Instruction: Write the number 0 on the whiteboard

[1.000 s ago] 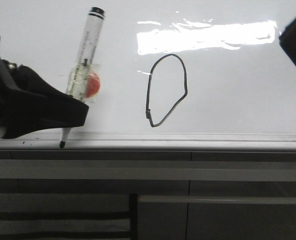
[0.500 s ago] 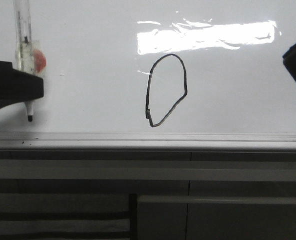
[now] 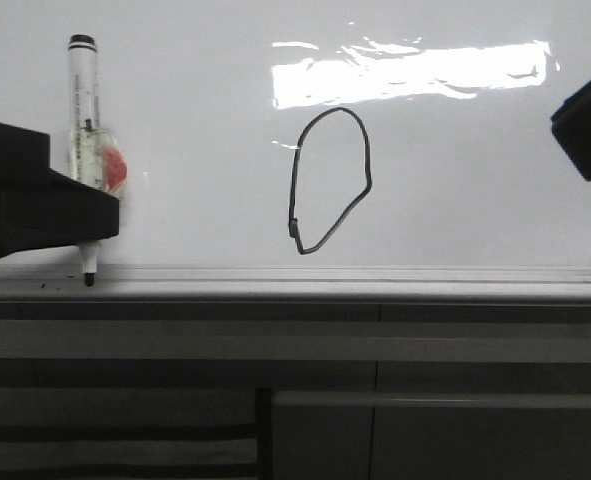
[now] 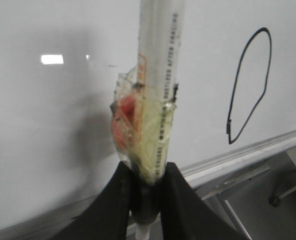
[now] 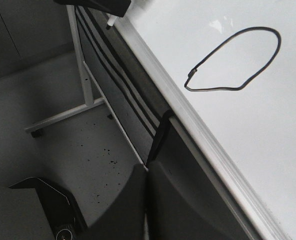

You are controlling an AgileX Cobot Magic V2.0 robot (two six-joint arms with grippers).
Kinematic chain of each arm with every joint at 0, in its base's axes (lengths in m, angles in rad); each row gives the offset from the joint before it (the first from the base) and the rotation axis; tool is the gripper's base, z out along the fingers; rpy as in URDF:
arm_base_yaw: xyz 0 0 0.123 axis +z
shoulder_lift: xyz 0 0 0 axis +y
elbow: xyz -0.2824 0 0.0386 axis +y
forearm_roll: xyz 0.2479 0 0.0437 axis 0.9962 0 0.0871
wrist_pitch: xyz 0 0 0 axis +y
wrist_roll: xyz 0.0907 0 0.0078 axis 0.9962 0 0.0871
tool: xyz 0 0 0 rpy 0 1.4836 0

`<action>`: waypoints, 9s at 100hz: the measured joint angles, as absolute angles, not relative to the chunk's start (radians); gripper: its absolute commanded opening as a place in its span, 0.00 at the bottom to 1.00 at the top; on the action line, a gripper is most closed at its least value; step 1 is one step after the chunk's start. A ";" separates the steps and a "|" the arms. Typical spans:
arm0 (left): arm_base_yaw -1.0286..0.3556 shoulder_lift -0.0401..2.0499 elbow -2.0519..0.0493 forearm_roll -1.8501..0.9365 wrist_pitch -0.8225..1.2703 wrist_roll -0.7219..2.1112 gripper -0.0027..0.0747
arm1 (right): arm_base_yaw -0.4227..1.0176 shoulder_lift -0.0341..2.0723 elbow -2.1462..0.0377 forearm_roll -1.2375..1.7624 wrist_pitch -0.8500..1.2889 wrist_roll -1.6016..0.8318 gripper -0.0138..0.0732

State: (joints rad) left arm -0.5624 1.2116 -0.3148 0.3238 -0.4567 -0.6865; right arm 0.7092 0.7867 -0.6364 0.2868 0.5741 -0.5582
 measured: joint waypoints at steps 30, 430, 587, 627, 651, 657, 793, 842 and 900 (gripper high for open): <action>-0.411 1.212 -0.343 0.644 -0.417 -0.966 0.01 | 0.709 0.787 -0.636 0.287 0.569 -0.558 0.08; -0.284 0.467 -0.373 1.463 -0.390 -1.242 0.01 | 0.700 0.100 -0.273 0.309 0.396 -0.557 0.08; 0.050 0.209 -0.170 0.212 0.038 0.006 0.01 | 0.700 0.100 -0.271 0.339 0.379 -0.553 0.08; 0.128 -0.003 0.004 0.153 0.151 0.014 0.01 | 0.700 0.100 -0.271 0.339 0.378 -0.553 0.08; 0.050 -0.003 0.004 0.140 0.338 0.014 0.01 | 0.700 0.100 -0.271 0.339 0.378 -0.553 0.08; 0.031 -0.003 0.004 0.140 0.340 0.015 0.01 | 0.700 0.100 -0.271 0.339 0.378 -0.553 0.08; -0.025 -0.003 0.004 0.052 0.340 0.041 0.01 | 0.693 0.097 0.012 0.278 0.181 -0.438 0.08; -0.025 -0.003 0.004 0.049 0.337 0.041 0.01 | 0.020 -0.010 0.012 0.076 0.322 -0.257 0.08; -0.025 -0.003 0.004 0.047 0.337 0.041 0.01 | -0.112 -0.010 0.012 0.074 0.324 -0.252 0.08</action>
State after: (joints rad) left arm -0.0253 -0.0032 0.0044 0.0474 0.3373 0.0411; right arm -0.1124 -0.0100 0.0121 0.0743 0.3239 -0.2524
